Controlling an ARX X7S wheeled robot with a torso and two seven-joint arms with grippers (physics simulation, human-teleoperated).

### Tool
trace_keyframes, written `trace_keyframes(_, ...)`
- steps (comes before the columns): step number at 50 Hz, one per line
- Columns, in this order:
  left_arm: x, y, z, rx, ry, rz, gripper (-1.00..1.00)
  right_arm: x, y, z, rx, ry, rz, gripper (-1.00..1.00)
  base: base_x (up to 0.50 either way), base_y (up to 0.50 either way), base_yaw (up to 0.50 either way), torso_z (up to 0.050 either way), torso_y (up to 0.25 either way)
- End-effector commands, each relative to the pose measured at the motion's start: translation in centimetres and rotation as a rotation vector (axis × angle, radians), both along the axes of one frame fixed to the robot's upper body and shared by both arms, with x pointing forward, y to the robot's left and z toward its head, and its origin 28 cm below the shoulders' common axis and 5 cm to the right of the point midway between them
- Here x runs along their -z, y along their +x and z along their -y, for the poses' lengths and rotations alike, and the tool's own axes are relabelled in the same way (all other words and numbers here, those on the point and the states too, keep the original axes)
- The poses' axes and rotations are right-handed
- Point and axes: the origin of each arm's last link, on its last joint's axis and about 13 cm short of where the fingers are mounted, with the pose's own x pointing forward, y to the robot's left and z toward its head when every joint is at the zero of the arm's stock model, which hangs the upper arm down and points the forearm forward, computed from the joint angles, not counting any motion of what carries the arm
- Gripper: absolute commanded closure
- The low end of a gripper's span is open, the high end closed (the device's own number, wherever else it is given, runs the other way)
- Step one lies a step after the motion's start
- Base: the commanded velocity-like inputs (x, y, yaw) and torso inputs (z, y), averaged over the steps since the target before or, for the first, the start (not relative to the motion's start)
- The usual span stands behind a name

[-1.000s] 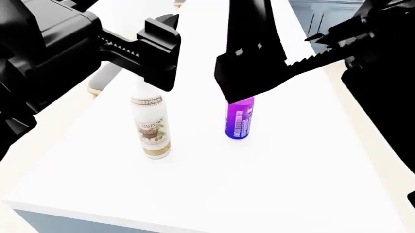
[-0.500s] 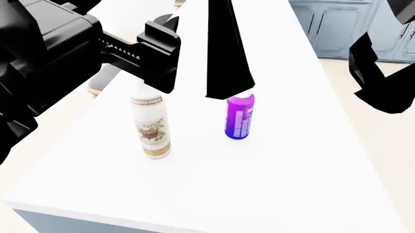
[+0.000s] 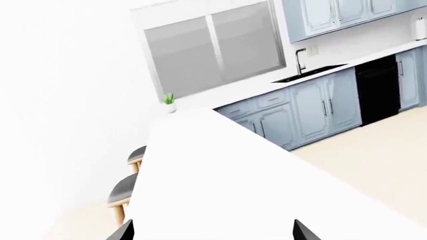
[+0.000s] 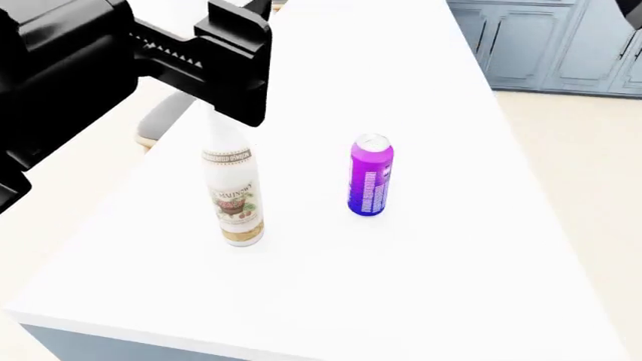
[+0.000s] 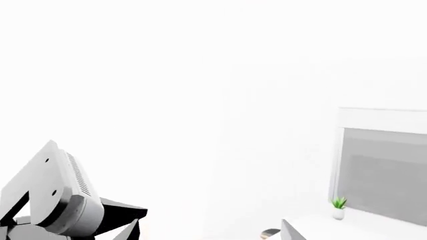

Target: Move the drinks to the dining counter.

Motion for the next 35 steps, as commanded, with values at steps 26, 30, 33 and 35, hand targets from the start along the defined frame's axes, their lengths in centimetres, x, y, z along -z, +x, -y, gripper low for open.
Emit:
trace_keyframes(26, -3.8, -3.9, -0.7, -0.052, -0.406, 0.258, -1.00, 0.9, 0.4, -0.1, 0.057, -0.023, -0.027, -1.00, 0.00, 0.00, 0.00, 0.000, 0.000)
trace_keyframes(30, -4.0, -4.1, -0.9, -0.057, -0.419, 0.266, -1.00, 0.8, 0.4, 0.0, 0.046, -0.010, -0.030, -1.00, 0.00, 0.00, 0.00, 0.000, 0.000)
trace_keyframes(33, -3.9, -4.1, -0.9, -0.052, -0.415, 0.266, -1.00, 0.9, 0.4, -0.1, 0.042, -0.015, -0.030, -1.00, 0.00, 0.00, 0.00, 0.000, 0.000)
trace_keyframes(35, -3.8, -4.0, -0.8, -0.049, -0.410, 0.260, -1.00, 0.9, 0.4, 0.0, 0.041, -0.016, -0.031, -1.00, 0.00, 0.00, 0.00, 0.000, 0.000)
